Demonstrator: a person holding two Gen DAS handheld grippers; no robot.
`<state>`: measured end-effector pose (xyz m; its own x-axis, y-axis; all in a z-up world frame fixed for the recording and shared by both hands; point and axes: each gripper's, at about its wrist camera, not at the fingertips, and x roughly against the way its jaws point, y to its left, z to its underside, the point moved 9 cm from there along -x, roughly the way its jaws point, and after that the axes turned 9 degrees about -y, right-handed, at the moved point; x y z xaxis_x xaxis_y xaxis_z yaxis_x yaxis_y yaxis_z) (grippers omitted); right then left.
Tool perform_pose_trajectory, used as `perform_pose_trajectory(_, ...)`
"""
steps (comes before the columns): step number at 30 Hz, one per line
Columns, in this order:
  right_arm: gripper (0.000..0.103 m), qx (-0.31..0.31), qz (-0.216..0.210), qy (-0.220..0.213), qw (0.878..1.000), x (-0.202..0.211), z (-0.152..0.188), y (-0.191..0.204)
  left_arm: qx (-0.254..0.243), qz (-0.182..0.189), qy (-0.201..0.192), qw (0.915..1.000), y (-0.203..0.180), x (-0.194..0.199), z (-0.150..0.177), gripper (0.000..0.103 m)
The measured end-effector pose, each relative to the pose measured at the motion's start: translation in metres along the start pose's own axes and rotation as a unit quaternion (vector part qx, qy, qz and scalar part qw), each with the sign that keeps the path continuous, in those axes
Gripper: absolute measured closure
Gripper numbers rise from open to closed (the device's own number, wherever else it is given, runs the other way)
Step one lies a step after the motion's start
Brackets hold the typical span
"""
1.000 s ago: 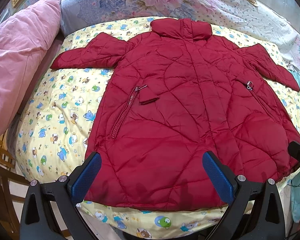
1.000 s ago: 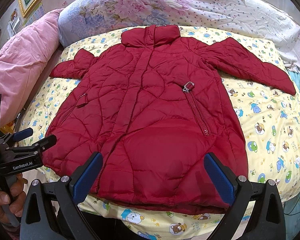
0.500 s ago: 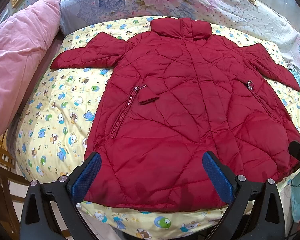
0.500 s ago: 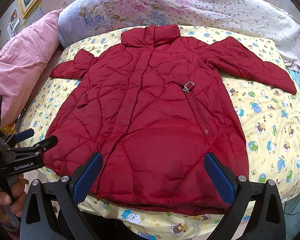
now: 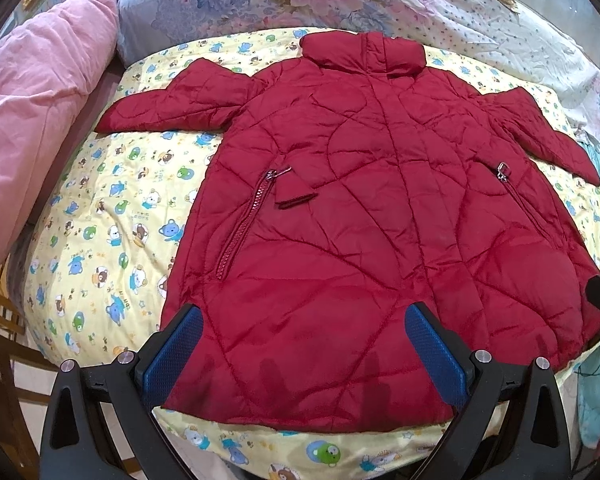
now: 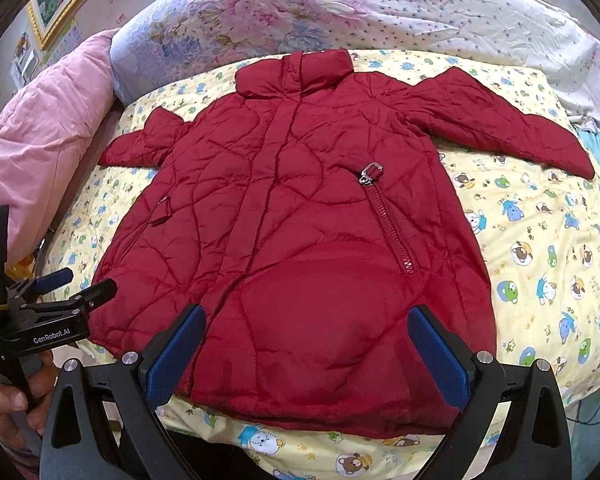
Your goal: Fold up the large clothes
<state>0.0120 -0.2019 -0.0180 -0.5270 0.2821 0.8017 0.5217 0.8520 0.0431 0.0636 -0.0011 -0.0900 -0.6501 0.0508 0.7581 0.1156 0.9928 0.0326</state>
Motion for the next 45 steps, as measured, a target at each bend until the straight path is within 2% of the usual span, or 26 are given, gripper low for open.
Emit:
perform_pose_trajectory(3, 0.001, -0.005, 0.009, -0.031, 0.999, 0.001, -0.009, -0.015, 0.010, 0.008, 0.008, 0.9999, 0.003, -0.007, -0.003, 0.001)
perform_pose_trajectory(4, 0.001, -0.012, 0.011, -0.035, 0.999, 0.002, -0.011, -0.021, 0.022, 0.021, 0.012, 0.9995, 0.002, -0.008, -0.003, 0.001)
perform_pose_trajectory(8, 0.001, -0.048, 0.017, -0.050, 0.997, 0.003, -0.020, -0.052, 0.026, 0.015, 0.012, 0.9995, 0.011, -0.018, -0.009, 0.001)
perform_pose_trajectory(11, 0.001, -0.095, 0.013, -0.038, 0.995, -0.003, -0.023, -0.077, 0.038, 0.017, 0.018, 0.9990, 0.016, -0.028, -0.012, 0.001)
perform_pose_trajectory(14, 0.002, -0.116, 0.038, -0.045, 0.991, -0.003, -0.028, -0.111, 0.048, 0.023, 0.027, 0.9982, 0.017, -0.036, -0.016, 0.001)
perform_pose_trajectory(16, 0.002, -0.136, 0.048, -0.055, 0.988, -0.002, -0.033, -0.134, 0.048, 0.021, 0.026, 0.9983, 0.018, -0.042, -0.020, 0.001)
perform_pose_trajectory(19, 0.002, -0.159, 0.070, -0.058, 0.983, -0.006, -0.038, -0.167, 0.046, 0.016, 0.045, 0.9978, 0.016, -0.051, -0.020, 0.001)
perform_pose_trajectory(24, 0.002, -0.203, 0.086, -0.061, 0.974, -0.018, -0.046, -0.217, 0.037, 0.018, 0.047, 0.9980, 0.009, -0.062, -0.027, 0.001)
perform_pose_trajectory(30, 0.003, -0.250, 0.125, -0.080, 0.957, -0.032, -0.061, -0.284, 0.035, 0.019, 0.048, 0.9980, 0.004, -0.074, -0.033, 0.001)
perform_pose_trajectory(32, 0.004, -0.269, 0.127, -0.081, 0.951, -0.039, -0.065, -0.301, 0.032, 0.018, 0.051, 0.9980, 0.003, -0.079, -0.034, 0.001)
perform_pose_trajectory(34, 0.009, -0.287, 0.127, -0.088, 0.945, -0.047, -0.072, -0.321, 0.031, 0.015, 0.053, 0.9980, 0.002, -0.084, -0.035, 0.001)
perform_pose_trajectory(38, 0.018, -0.297, 0.158, -0.095, 0.937, -0.064, -0.088, -0.363, 0.027, 0.013, 0.058, 0.9979, -0.004, -0.097, -0.040, 0.001)
perform_pose_trajectory(39, 0.024, -0.307, 0.160, -0.096, 0.933, -0.068, -0.090, -0.373, 0.025, 0.012, 0.060, 0.9978, -0.005, -0.100, -0.040, 0.001)
perform_pose_trajectory(40, 0.030, -0.317, 0.156, -0.099, 0.930, -0.072, -0.092, -0.381, 0.023, 0.012, 0.059, 0.9979, -0.007, -0.103, -0.042, 0.001)
perform_pose_trajectory(45, 0.042, -0.380, 0.136, -0.110, 0.908, -0.099, -0.099, -0.421, 0.019, 0.015, 0.061, 0.9978, -0.017, -0.120, -0.051, 0.001)
